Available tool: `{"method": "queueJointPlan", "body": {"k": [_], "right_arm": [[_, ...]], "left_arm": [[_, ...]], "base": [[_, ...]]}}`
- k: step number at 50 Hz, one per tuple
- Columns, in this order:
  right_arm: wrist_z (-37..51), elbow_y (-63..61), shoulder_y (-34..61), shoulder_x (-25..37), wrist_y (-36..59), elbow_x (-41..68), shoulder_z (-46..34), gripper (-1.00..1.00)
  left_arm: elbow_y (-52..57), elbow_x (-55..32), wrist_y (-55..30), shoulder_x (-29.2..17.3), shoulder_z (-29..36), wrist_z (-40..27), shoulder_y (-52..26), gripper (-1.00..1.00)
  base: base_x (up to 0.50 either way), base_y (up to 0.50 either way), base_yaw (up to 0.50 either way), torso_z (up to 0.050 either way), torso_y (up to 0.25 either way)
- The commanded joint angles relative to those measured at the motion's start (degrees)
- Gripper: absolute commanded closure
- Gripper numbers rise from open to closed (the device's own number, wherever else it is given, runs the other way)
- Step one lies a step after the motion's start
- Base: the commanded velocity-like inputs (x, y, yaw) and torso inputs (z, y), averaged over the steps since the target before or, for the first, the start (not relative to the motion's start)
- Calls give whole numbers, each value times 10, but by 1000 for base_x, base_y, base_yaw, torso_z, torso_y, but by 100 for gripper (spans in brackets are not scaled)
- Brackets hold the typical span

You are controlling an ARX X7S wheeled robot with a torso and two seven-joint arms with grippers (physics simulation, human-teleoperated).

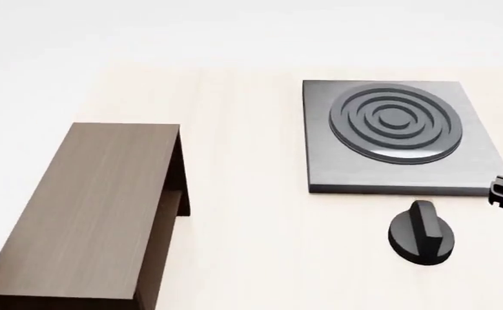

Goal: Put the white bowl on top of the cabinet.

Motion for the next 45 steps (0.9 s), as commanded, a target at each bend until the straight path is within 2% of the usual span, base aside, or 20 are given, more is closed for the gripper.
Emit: {"method": "queueJointPlan", "body": {"k": [1, 16, 26, 41, 45], "right_arm": [[2, 6, -2, -1, -10, 0, -3, -100], [15, 10, -3, -1, -8, -8, -4, -100], [83, 41, 32, -19, 75, -39, 32, -100], [109, 65, 49, -21, 142, -53, 38, -100], [115, 74, 62, -21, 184, -55, 37, -100]], "left_arm": [[1, -3, -1, -2, 2, -2, 0, -100], [0, -6, 0, -4, 6, -4, 1, -100], [-4, -7, 3, -5, 9, -5, 1, -100], [-4, -9, 3, -7, 13, -8, 2, -100], [-8, -7, 6, -8, 14, -10, 0, -100]], "base": [[0, 0, 0, 0, 0], [56, 0, 0, 0, 0], [0, 0, 0, 0, 0], [0, 0, 0, 0, 0], [0, 0, 0, 0, 0]]}}
